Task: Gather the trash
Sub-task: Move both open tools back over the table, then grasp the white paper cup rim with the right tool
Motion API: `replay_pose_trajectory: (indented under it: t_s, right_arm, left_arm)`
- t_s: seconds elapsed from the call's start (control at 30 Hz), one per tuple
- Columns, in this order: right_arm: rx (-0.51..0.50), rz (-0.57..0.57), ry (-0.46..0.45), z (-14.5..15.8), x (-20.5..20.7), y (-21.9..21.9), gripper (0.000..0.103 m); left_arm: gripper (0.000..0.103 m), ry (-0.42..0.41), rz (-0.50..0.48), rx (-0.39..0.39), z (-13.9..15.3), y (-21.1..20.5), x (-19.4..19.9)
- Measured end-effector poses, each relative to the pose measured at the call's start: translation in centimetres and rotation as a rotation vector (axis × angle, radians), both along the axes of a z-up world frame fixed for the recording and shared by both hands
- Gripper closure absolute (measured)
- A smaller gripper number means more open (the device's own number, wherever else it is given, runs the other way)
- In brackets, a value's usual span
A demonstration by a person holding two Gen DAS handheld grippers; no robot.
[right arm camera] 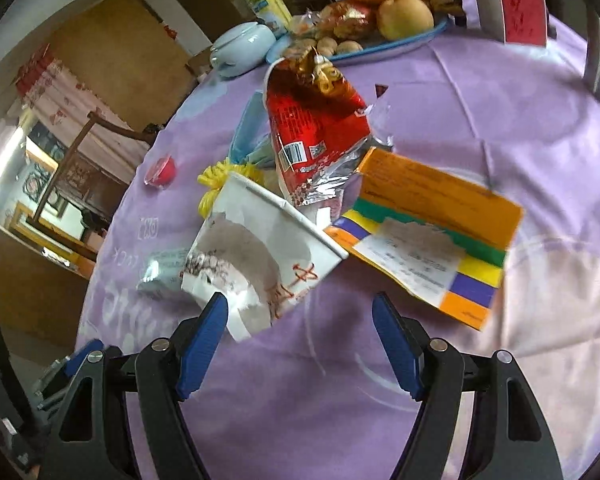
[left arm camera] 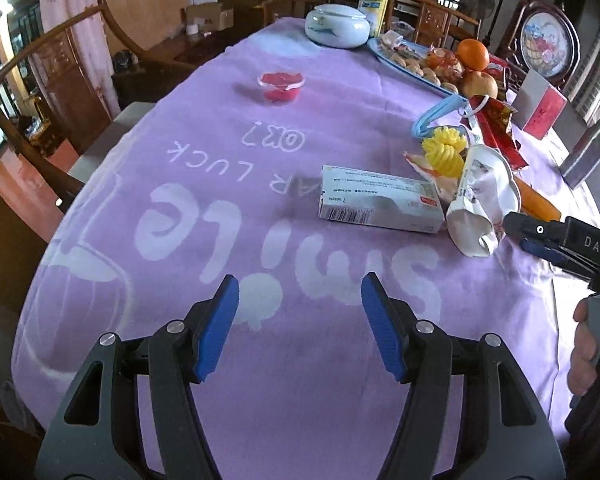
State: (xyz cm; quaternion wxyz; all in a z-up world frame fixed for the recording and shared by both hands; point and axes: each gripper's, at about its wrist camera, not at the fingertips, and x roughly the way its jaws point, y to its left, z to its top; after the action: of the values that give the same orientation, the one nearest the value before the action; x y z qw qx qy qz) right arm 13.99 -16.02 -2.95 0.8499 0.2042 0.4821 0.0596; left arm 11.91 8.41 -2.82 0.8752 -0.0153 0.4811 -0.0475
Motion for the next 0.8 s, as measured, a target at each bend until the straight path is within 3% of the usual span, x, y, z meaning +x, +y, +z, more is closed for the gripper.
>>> replay_pose_trajectory:
  t_s: [0.17, 0.37, 0.43, 0.5, 0.8]
  right_arm:
    - [0.023, -0.022, 0.004, -0.4, 1.4, 0.7, 0.032]
    - [0.051, -0.029, 0.002, -0.6, 2.7, 1.9, 0.044]
    - [0.074, -0.029, 0.004, -0.7, 2.8, 1.9, 0.067]
    - [0.090, -0.025, -0.010, -0.2, 2.4, 1.9, 0.076]
    - [0.087, -0.020, -0.097, 3.0, -2.0, -0.4, 0.078]
  left_arm:
    - [0.040, 0.013, 0.012, -0.004, -0.5, 0.6, 0.4]
    - [0.040, 0.026, 0.017, -0.010, -0.9, 0.9, 0.6]
    - [0.040, 0.027, 0.017, -0.008, -1.0, 1.0, 0.6]
    - [0.040, 0.027, 0.018, -0.006, -1.0, 1.1, 0.5]
    - [0.038, 0.010, 0.018, 0.014, -0.4, 0.7, 0.6]
